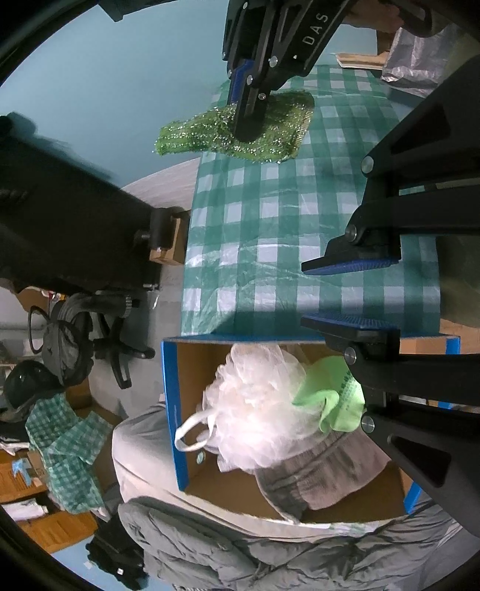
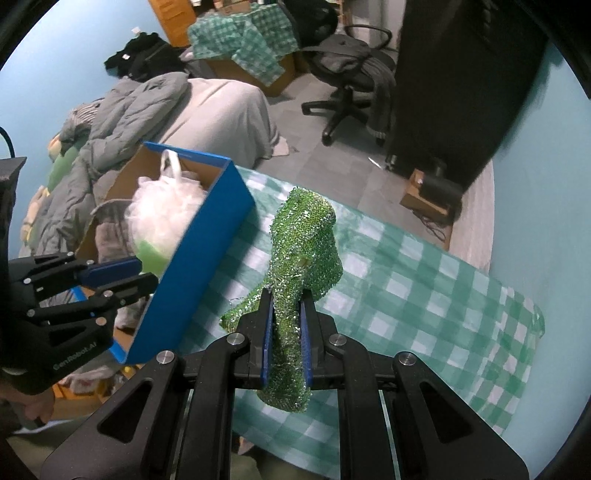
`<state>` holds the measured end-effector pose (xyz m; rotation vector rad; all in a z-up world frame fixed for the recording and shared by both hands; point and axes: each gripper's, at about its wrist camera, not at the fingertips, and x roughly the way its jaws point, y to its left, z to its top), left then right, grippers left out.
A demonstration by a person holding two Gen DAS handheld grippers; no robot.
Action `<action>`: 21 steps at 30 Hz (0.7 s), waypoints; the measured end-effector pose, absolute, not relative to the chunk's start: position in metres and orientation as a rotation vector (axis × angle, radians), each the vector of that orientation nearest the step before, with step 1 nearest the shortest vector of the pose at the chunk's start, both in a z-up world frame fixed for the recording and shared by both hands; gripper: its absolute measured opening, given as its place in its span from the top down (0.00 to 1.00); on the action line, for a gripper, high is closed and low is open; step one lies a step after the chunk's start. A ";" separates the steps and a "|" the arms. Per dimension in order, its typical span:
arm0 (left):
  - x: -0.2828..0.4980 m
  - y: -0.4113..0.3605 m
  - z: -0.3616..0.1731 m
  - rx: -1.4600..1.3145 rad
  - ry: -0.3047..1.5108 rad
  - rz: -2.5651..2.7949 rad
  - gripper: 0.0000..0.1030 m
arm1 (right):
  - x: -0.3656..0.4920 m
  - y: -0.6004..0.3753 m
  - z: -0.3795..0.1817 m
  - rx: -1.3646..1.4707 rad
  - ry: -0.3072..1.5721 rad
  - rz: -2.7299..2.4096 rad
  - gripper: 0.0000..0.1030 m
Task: Organize soft objects
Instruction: 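Lift and carry the scrubber over the box with the right tool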
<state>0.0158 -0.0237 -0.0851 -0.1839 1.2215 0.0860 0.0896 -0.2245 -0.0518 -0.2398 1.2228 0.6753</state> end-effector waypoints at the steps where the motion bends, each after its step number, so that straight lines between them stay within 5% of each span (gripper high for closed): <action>1: 0.014 -0.021 -0.084 -0.190 1.219 0.091 0.80 | 0.089 -0.221 -0.050 -0.241 1.219 0.685 0.89; 21: -0.032 0.041 -0.073 -0.300 1.188 0.242 0.80 | 0.068 -0.149 -0.040 -0.306 1.194 0.841 0.89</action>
